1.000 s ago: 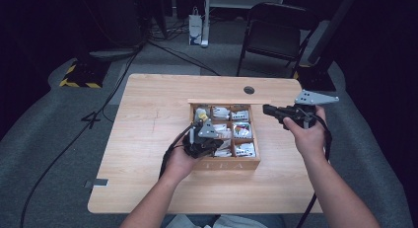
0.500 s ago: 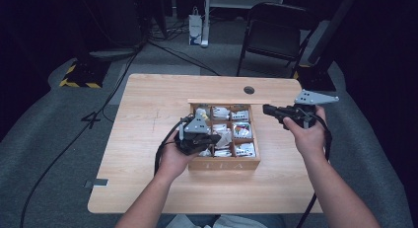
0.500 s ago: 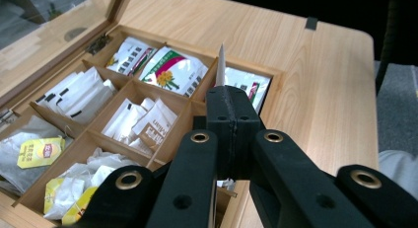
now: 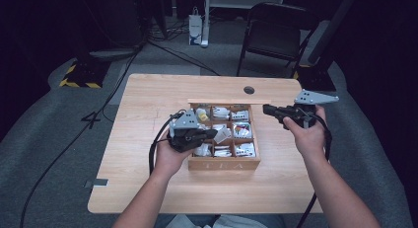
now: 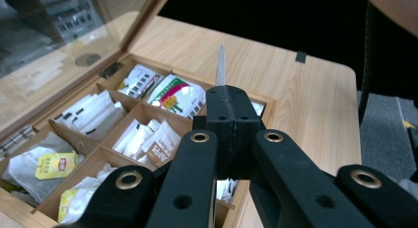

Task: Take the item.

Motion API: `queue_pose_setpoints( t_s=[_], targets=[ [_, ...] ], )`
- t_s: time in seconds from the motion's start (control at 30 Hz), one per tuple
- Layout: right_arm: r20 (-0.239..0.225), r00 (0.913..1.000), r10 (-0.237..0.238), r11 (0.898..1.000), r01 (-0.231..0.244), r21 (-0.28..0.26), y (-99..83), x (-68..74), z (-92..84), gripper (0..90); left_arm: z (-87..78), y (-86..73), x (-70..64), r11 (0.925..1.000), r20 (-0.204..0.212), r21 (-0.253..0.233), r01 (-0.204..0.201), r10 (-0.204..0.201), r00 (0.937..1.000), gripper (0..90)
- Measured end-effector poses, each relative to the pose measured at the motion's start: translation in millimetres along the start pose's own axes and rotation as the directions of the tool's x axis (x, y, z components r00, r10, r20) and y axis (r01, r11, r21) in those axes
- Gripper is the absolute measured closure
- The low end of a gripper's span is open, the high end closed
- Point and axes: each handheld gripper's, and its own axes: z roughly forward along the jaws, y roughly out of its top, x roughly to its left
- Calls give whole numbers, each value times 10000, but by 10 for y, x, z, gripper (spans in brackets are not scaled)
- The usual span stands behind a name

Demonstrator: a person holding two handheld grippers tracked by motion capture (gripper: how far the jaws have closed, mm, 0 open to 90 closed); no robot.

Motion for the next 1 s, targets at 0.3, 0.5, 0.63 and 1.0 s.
queue_pose_setpoints(
  t_s=[0.3, 0.5, 0.63, 1.0],
  targets=[
    [42, 10000, -44, 9999, 44, 122, 19, -1, -8, 900, -110, -16, -10, 9998, -327, 52, -200, 202, 9993, 900],
    [39, 10000, -29, 9999, 29, 128, 21, -3, -8, 900, -184, -32, 18, 9998, -270, -26, -185, 184, 9995, 900],
    [32, 10000, -22, 9999, 22, 137, 20, -3, -9, 900, -257, -53, 34, 9998, -267, -27, -175, 174, 9995, 900],
    [60, 10000, 9, 9999, -10, 126, 18, 1, -9, 900, -438, -131, 88, 9999, -722, -168, -38, 26, 9974, 900]
  ],
)
